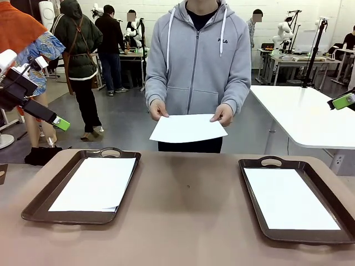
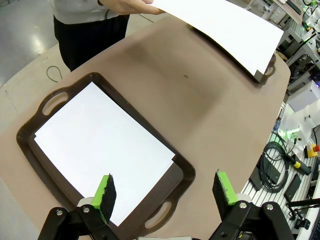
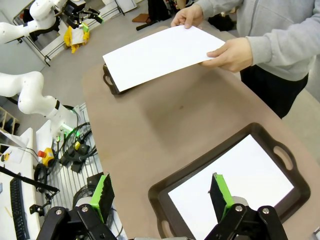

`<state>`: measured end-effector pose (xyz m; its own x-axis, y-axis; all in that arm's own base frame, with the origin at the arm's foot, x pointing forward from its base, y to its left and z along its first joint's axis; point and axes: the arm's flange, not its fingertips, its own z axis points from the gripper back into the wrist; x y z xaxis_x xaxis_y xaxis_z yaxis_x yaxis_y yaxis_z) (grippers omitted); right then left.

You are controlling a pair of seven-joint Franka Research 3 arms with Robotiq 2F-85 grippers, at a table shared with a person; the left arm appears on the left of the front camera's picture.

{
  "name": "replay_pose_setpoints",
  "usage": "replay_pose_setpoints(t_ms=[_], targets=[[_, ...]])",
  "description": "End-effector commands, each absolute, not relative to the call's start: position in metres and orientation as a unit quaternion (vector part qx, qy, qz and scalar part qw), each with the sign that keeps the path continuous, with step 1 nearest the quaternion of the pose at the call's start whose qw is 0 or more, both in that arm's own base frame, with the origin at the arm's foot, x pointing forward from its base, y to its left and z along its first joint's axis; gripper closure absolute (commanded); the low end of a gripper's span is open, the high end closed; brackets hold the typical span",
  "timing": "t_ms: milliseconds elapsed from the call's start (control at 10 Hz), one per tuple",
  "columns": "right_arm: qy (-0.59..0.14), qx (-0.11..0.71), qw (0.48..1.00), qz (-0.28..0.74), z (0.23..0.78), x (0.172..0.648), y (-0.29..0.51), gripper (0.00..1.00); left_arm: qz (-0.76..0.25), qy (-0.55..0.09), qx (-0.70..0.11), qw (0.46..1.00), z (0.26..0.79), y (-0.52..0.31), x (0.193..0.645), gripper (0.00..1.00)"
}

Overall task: Sort the A4 documents.
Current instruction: Receive the A4 Paper.

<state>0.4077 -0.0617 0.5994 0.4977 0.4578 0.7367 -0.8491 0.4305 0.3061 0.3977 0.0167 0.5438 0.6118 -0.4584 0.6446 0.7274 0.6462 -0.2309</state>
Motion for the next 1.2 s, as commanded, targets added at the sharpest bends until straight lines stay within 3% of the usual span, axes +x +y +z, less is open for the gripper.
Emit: replay_pose_setpoints(t_ms=[0,1100], targets=[[-0.288,0.343,0.793,0.413,0.6006,0.4065,-0.0613,0.0,-0.346,-0.281,-0.251,0.859,0.5438,0.0184,0.3974,0.0],[-0.288,0.343,0.793,0.413,0.6006,0.4065,-0.0613,0.0,-0.346,-0.281,-0.251,0.859,0.5438,0.0184,0.3974,0.0]])
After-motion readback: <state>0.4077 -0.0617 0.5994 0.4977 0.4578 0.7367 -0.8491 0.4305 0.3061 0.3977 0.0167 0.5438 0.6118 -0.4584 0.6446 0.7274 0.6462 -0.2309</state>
